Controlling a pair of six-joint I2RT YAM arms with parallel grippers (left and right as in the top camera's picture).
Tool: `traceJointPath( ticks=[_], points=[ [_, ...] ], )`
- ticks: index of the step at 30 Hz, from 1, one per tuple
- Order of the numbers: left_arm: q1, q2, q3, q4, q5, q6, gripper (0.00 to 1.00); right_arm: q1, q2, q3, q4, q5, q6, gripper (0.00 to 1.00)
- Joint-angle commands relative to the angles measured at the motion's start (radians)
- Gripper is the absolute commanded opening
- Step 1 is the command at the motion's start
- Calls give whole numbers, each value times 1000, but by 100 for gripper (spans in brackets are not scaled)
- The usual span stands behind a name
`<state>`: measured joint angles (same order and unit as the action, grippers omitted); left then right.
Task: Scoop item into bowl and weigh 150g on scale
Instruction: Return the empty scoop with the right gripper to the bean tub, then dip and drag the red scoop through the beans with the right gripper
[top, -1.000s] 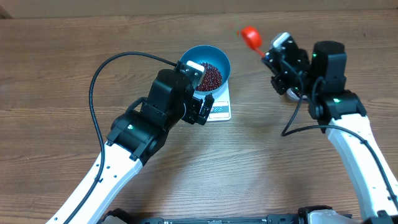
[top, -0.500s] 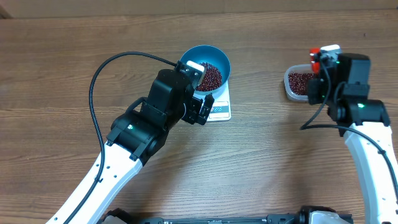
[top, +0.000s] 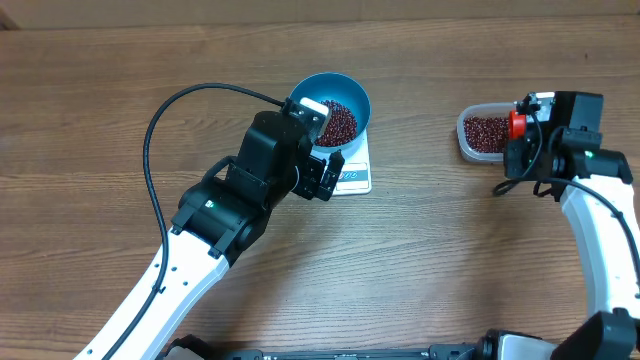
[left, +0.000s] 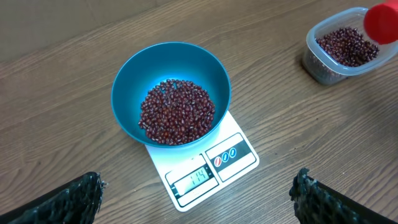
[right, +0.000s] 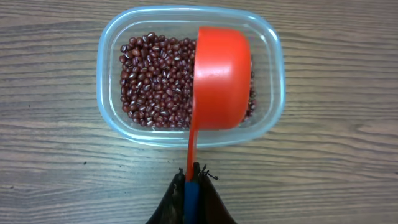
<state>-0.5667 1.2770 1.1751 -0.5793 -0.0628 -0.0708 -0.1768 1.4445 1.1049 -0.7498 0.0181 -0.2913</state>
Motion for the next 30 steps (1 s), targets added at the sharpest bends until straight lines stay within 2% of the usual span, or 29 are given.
traceJointPath(
  ticks=[1, 8, 30],
  points=[
    [5, 6, 24, 1, 11, 11, 100, -4, 58, 7, 26, -20, 7, 4],
    [5, 6, 24, 1, 11, 11, 99, -4, 148, 7, 72, -20, 7, 4],
    [5, 6, 24, 1, 11, 11, 100, -4, 202, 7, 109, -24, -30, 4]
  ],
)
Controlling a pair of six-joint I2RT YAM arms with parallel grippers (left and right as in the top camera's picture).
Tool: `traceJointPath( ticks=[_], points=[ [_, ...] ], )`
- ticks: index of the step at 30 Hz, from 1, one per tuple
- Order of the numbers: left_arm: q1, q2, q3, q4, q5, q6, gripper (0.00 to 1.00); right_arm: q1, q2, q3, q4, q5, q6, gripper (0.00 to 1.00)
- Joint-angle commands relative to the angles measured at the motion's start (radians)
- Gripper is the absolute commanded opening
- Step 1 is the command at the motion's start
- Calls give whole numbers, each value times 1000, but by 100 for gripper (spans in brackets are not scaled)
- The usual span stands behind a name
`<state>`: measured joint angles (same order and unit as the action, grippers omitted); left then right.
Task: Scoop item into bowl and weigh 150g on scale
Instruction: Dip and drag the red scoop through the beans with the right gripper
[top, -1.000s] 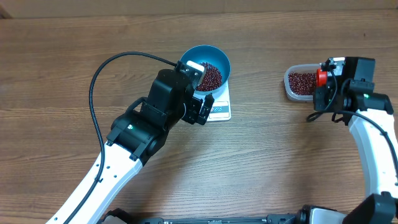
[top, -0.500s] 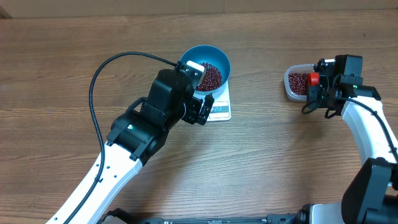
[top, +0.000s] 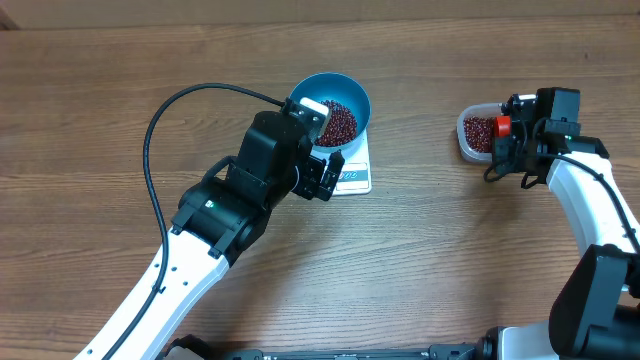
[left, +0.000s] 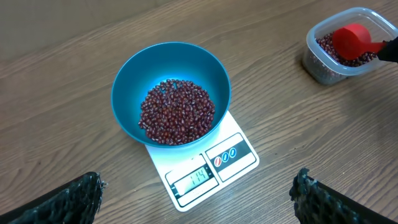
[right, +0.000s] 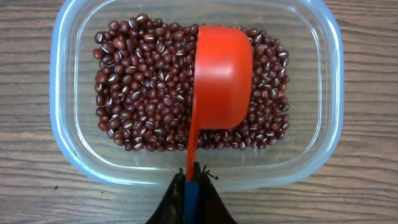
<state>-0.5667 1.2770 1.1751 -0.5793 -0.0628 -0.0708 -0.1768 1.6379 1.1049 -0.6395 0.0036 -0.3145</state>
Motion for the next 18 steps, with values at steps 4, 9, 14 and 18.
traceJointPath(
  ticks=[4, 9, 14, 18],
  points=[
    [5, 6, 24, 1, 11, 11, 100, -4, 8, 7, -8, -74, -7, 4],
    [5, 6, 24, 1, 11, 11, 99, -4, 8, 7, -48, -81, -7, 4],
    [5, 6, 24, 1, 11, 11, 100, -4, 8, 7, -74, -108, -7, 4],
    [5, 6, 24, 1, 11, 11, 100, -4, 8, 7, -82, -191, -7, 4]
  ],
)
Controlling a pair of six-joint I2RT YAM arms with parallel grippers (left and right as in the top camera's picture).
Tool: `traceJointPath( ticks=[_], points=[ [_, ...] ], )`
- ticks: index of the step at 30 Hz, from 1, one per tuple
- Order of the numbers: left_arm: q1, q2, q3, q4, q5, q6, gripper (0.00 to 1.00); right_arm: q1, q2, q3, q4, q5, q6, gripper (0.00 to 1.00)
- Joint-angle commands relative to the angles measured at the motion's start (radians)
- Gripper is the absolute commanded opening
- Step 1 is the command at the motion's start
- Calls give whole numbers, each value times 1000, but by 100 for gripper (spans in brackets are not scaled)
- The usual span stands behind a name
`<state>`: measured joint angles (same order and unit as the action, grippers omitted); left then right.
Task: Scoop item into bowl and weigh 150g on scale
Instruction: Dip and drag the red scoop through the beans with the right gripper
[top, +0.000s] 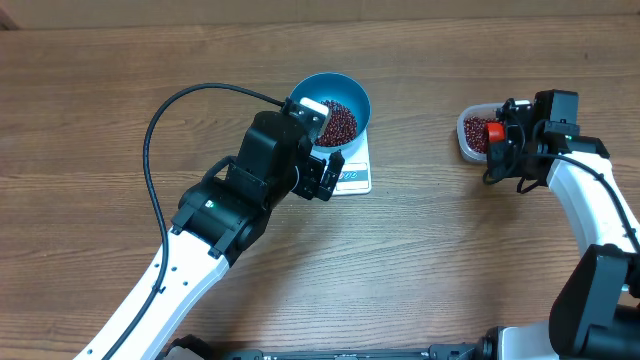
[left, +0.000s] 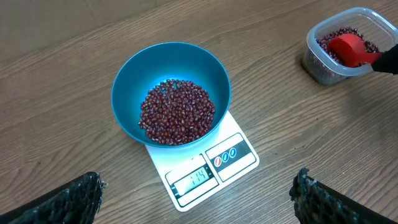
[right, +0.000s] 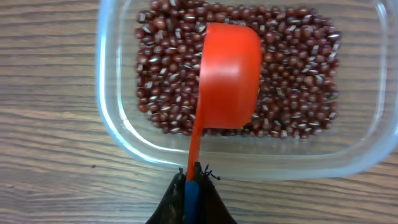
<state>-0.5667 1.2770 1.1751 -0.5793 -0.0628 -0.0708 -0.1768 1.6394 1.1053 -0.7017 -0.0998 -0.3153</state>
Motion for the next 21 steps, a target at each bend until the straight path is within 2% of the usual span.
traceJointPath(
  ticks=[1, 8, 21],
  points=[
    [5, 6, 24, 1, 11, 11, 100, -4, 7, 6, -19, -106, -6, 4],
    [5, 6, 24, 1, 11, 11, 100, -4, 7, 6, -19, -172, -6, 4],
    [5, 6, 24, 1, 11, 11, 100, -4, 7, 6, -6, -172, -6, 4]
  ],
)
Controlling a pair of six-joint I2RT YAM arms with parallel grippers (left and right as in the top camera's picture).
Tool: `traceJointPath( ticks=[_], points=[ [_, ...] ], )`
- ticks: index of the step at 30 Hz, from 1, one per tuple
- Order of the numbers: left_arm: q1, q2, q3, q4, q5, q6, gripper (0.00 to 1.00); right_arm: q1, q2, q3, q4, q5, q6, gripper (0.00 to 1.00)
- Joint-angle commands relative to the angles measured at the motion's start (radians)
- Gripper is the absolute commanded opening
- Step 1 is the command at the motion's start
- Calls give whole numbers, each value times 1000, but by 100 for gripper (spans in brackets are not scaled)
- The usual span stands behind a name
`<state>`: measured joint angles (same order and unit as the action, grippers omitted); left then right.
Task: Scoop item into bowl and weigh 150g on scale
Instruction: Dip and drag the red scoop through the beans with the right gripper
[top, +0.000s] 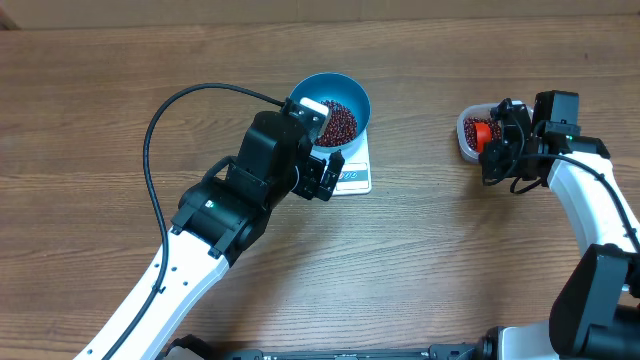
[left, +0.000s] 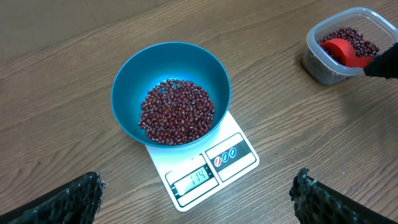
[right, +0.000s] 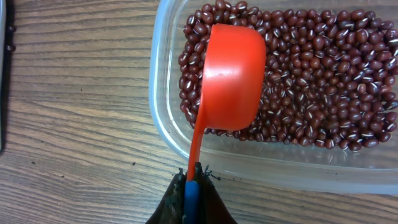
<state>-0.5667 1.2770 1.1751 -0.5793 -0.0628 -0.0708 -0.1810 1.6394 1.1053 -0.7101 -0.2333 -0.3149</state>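
Observation:
A blue bowl (left: 170, 93) of red beans sits on the white scale (left: 205, 167), whose display reads 114. My left gripper (left: 198, 193) is open just in front of the scale, nothing between its fingers. My right gripper (right: 191, 180) is shut on the handle of the red scoop (right: 233, 78). The scoop's cup, underside up, is at the left end of the clear tub of red beans (right: 298, 93). In the overhead view the scoop (top: 483, 131) is over the tub (top: 470, 130) at the right.
The left arm (top: 240, 200) reaches across the table's middle to the scale, with its black cable looping on the left. The wooden table (top: 450, 250) runs all round.
The right gripper with the scoop has shifted to the left end of the tub. The left gripper, bowl and scale reading stayed as they were.
The right gripper held the scoop higher over the tub, cup underside up. It was then low over the beans in the tub's middle, then nearer the left, and now at the left end. The scale read 114 throughout and the left arm stayed still.

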Motion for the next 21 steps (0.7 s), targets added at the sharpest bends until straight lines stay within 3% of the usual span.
traceJointPath(
  ticks=[1, 21],
  points=[
    [5, 6, 24, 1, 11, 11, 99, 0, 7, 6, 3, -39, -7, 4],
    [5, 6, 24, 1, 11, 11, 100, -163, 13, 6, 27, -285, -6, 4]
  ],
)
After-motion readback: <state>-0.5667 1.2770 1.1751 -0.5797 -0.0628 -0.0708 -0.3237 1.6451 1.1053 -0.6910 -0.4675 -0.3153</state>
